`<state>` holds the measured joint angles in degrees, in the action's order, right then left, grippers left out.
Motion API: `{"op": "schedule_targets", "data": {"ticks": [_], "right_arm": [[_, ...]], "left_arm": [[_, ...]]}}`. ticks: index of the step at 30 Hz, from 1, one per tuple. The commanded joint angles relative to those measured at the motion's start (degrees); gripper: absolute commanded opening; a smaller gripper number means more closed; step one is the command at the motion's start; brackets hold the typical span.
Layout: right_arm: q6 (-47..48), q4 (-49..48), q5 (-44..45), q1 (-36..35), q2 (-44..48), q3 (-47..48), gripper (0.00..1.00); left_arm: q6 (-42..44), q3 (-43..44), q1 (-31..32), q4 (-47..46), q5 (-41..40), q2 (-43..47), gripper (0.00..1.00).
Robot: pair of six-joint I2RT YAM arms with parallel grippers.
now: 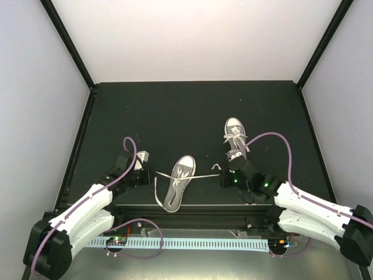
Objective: Tie the shoes
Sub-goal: Tie the shoelace on the shoe.
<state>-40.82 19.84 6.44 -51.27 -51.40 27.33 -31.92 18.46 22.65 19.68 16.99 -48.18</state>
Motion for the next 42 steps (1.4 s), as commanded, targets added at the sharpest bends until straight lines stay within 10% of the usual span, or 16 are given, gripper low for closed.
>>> {"op": "schedule_targets", "data": {"ticks": [1,16,42], "right_arm": [[-3.91,5.53,6.17,0.68,2.28,-0.37,0.02],[-6.34,6.94,5.82,4.38,7.02,-2.35,0.02],[-2.79,-17.23,-10.39,4.35,-18.65,0.55,0.02]], "left_arm": [[-1.7,2.06,-1.59,4.19,1.66,1.84,0.01],[-3.87,-1.59,-2.31,0.79,8.36,-0.19,0.02],[-4.93,0.08,7.67,-24.74,16.05,-27.91,0.01]]}}
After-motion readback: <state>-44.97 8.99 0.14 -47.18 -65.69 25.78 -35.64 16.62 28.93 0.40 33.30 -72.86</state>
